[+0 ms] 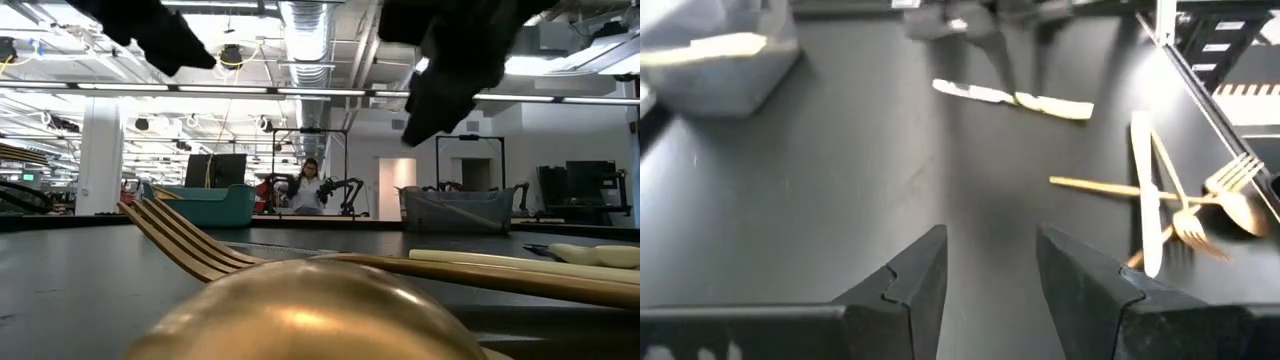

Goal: Sort silverware by color (type)
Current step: Put the white knife into the black bin

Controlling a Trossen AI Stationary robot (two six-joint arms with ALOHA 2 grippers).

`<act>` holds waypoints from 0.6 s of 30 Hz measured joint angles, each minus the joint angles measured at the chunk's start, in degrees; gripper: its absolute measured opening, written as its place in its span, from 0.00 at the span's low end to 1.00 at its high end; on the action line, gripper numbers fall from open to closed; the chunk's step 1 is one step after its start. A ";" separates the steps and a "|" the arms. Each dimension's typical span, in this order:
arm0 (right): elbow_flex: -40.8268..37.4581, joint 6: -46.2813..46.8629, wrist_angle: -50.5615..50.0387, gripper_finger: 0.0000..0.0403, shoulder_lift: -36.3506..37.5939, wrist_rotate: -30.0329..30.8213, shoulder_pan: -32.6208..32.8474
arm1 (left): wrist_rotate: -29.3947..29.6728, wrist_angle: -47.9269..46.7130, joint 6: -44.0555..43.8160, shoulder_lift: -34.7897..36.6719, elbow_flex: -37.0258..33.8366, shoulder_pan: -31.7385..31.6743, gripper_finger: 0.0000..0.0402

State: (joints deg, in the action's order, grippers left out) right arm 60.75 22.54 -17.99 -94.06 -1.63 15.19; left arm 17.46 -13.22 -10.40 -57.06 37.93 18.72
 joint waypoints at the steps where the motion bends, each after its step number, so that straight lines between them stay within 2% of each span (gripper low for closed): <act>1: 0.00 0.51 0.52 0.24 0.00 -0.04 1.20 | 0.37 1.31 1.25 -0.74 -0.12 -0.02 0.35; 11: 0.85 14.91 5.21 0.24 -6.86 0.89 10.34 | 5.44 8.40 5.25 -9.68 -0.21 -0.04 0.35; 18: 4.12 16.62 5.37 0.24 -10.64 -0.21 12.27 | 12.80 10.85 5.16 -11.53 -0.27 -0.39 0.35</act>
State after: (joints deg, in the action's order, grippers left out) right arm 64.87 39.16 -12.62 -104.70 -1.84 27.47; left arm 30.26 -2.37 -5.24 -68.60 37.65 18.33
